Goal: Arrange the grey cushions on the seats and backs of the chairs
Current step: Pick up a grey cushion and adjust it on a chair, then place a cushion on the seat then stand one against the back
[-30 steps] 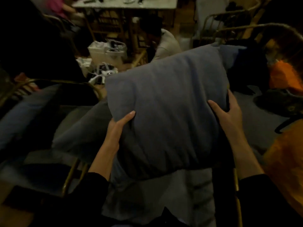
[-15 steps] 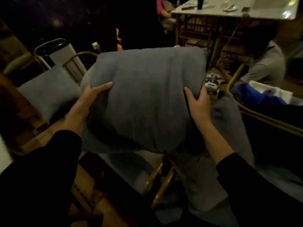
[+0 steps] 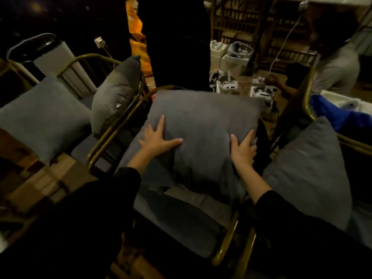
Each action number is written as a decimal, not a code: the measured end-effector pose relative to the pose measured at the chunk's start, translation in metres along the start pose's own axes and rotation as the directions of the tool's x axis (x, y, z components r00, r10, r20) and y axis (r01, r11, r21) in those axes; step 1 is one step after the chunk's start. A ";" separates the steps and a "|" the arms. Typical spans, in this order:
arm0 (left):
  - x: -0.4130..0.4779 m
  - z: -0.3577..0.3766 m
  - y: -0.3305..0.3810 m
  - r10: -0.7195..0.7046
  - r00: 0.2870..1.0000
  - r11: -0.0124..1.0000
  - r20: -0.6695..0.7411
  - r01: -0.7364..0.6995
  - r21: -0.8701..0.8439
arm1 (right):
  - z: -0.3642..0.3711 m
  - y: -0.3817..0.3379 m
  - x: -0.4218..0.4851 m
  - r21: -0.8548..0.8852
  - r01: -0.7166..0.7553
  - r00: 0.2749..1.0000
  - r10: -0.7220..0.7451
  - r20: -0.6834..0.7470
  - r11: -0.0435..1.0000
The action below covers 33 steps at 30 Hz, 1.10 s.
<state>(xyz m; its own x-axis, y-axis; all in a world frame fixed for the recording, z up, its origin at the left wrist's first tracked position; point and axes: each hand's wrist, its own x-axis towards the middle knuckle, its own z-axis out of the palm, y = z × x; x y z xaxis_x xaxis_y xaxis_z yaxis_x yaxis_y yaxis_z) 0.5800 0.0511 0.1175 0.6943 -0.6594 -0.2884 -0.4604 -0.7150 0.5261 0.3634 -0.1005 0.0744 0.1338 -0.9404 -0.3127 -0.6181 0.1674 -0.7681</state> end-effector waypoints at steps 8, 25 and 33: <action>-0.007 0.067 0.062 0.034 0.981 0.971 -0.190 0.013 0.240 | -0.002 0.041 0.013 -0.130 -0.111 0.971 0.136 0.195 0.985; -0.259 0.317 0.156 -0.149 0.954 0.852 0.259 0.257 -0.456 | -0.232 0.221 0.054 -0.175 0.026 0.991 -0.048 -0.126 0.984; -0.266 0.399 0.197 -0.558 0.811 0.437 0.176 0.467 -0.768 | -0.280 0.292 0.153 -0.202 -0.025 0.927 0.098 0.362 0.979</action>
<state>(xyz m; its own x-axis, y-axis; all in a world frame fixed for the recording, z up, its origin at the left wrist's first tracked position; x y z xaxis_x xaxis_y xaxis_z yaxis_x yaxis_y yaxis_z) 0.0838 -0.0068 -0.0208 0.7227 -0.1767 -0.6681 0.5483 -0.4420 0.7100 -0.0137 -0.2789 -0.0411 0.3442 -0.7479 -0.5677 -0.7649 0.1273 -0.6315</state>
